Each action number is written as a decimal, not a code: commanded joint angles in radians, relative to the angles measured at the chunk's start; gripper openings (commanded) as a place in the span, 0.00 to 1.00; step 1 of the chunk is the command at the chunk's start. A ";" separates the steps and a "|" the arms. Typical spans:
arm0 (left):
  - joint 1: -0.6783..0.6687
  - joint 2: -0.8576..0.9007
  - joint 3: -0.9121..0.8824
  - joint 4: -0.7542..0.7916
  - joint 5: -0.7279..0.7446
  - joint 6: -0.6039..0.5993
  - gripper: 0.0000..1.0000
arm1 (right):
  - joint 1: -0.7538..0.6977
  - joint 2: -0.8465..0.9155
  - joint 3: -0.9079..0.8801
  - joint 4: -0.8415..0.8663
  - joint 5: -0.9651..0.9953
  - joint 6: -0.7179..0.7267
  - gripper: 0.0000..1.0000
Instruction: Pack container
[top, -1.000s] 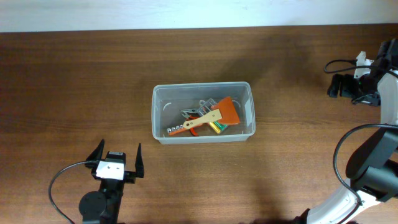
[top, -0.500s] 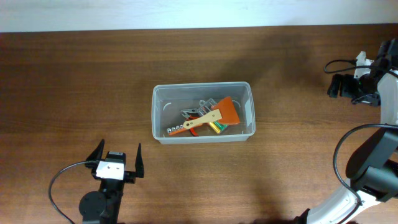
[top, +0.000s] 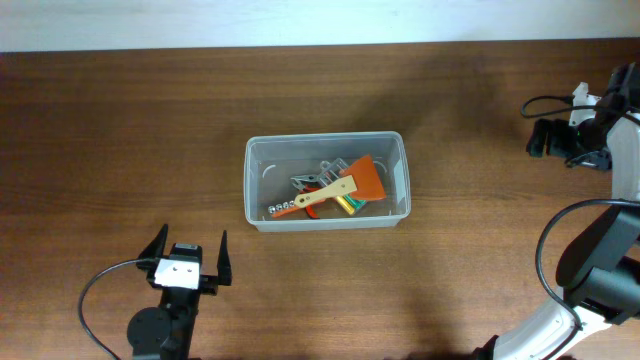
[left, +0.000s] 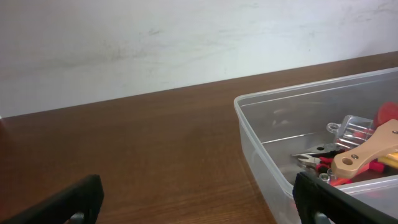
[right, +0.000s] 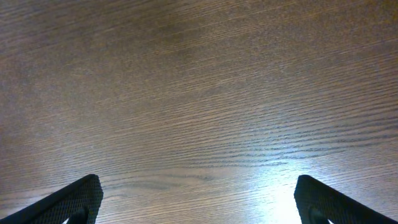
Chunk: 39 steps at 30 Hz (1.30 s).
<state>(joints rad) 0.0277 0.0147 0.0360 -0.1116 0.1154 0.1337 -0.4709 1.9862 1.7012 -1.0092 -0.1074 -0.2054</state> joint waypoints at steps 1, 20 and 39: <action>0.006 -0.010 -0.010 0.006 0.007 -0.006 0.99 | -0.002 0.001 -0.003 0.001 -0.010 0.005 0.99; 0.006 -0.010 -0.010 0.006 0.007 -0.006 0.99 | 0.000 -0.051 -0.003 0.100 0.030 -0.011 0.99; 0.006 -0.010 -0.010 0.006 0.007 -0.006 0.99 | 0.328 -1.059 -0.671 0.807 0.022 -0.010 0.99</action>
<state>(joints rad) 0.0277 0.0132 0.0353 -0.1089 0.1154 0.1337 -0.2050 1.0435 1.1458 -0.2375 -0.0914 -0.2142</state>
